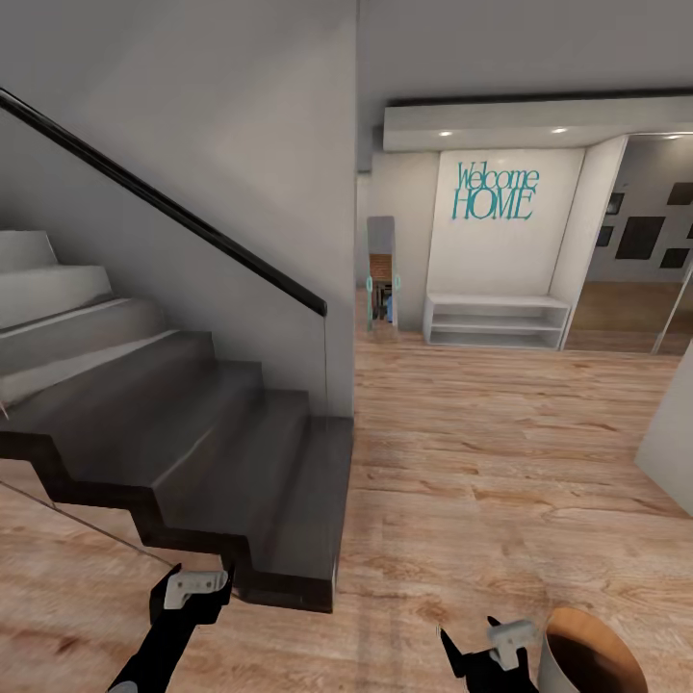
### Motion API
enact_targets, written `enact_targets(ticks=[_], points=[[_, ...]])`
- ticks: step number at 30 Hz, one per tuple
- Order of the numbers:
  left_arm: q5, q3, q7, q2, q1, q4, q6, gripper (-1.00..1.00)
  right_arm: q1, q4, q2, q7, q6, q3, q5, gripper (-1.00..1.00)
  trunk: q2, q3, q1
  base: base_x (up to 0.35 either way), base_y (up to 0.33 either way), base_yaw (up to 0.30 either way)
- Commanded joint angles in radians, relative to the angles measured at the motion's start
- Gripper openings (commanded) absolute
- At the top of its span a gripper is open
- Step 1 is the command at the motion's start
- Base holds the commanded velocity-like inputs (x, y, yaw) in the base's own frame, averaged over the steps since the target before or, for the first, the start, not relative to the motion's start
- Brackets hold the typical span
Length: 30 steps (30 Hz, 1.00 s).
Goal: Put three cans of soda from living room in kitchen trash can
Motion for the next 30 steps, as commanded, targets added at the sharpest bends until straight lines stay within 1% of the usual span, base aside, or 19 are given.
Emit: enact_targets(ticks=[1, 4, 6, 7, 8, 11, 15, 20, 23, 25, 30], points=[[0.0, 0.0, 0.0, 0.0, 0.002, 0.004, 0.0, 1.0, 0.004, -0.001, -0.001, 0.009, 0.0, -0.011, 0.0, 1.0, 0.0, 0.0, 0.0, 0.0, 0.0, 0.0], [0.0, 0.0, 0.0, 0.002, 0.005, 0.031, -0.002, 1.0, 0.011, 0.001, -0.002, 0.028, 0.0, -0.038, -0.002, 1.0, 0.0, 0.0, 0.0, 0.0, 0.0, 0.0], [0.0, 0.001, 0.0, 0.003, 0.006, 0.064, -0.013, 1.0, 0.014, 0.004, -0.002, 0.035, -0.001, -0.05, -0.003, 1.0, 0.0, 0.0, 0.0, 0.0, 0.0, 0.0], [0.001, 0.001, 0.0, 0.003, 0.006, 0.086, -0.024, 1.0, 0.015, 0.005, -0.002, 0.038, -0.001, -0.055, -0.003, 1.0, 0.0, 0.0, 0.0, 0.0, 0.0, 0.0], [0.003, 0.002, 0.002, 0.004, 0.007, 0.169, -0.085, 1.0, 0.018, 0.009, -0.001, 0.041, -0.001, -0.066, -0.003, 1.0, 0.0, 0.0, 0.0, 0.0, 0.0, 0.0], [0.001, 0.003, 0.004, 0.004, 0.006, 0.206, -0.11, 1.0, 0.018, 0.01, -0.001, 0.04, -0.001, -0.078, -0.004, 1.0, 0.0, 0.0, 0.0, 0.0, 0.0, 0.0], [0.0, 0.005, 0.007, 0.005, 0.004, 0.278, -0.14, 1.0, 0.019, 0.023, -0.002, 0.039, -0.001, -0.13, -0.004, 1.0, 0.0, 0.0, 0.0, 0.0, 0.0, 0.0], [0.0, 0.006, 0.005, 0.005, 0.004, 0.295, -0.144, 1.0, 0.018, 0.051, -0.002, 0.039, -0.001, -0.158, -0.004, 1.0, 0.0, 0.0, 0.0, 0.0, 0.0, 0.0], [0.0, 0.006, 0.004, 0.005, 0.004, 0.309, -0.145, 1.0, 0.018, 0.059, -0.001, 0.039, -0.001, -0.165, -0.004, 1.0, 0.0, 0.0, 0.0, 0.0, 0.0, 0.0], [0.002, 0.006, 0.004, 0.005, 0.004, 0.34, -0.147, 1.0, 0.018, 0.064, -0.002, 0.039, -0.002, -0.169, -0.004, 1.0, 0.0, 0.0, 0.0, 0.0, 0.0, 0.0], [0.002, 0.006, 0.005, 0.005, 0.004, 0.36, -0.148, 1.0, 0.018, 0.066, -0.002, 0.039, -0.002, -0.172, -0.004, 1.0, 0.0, 0.0, 0.0, 0.0, 0.0, 0.0]])
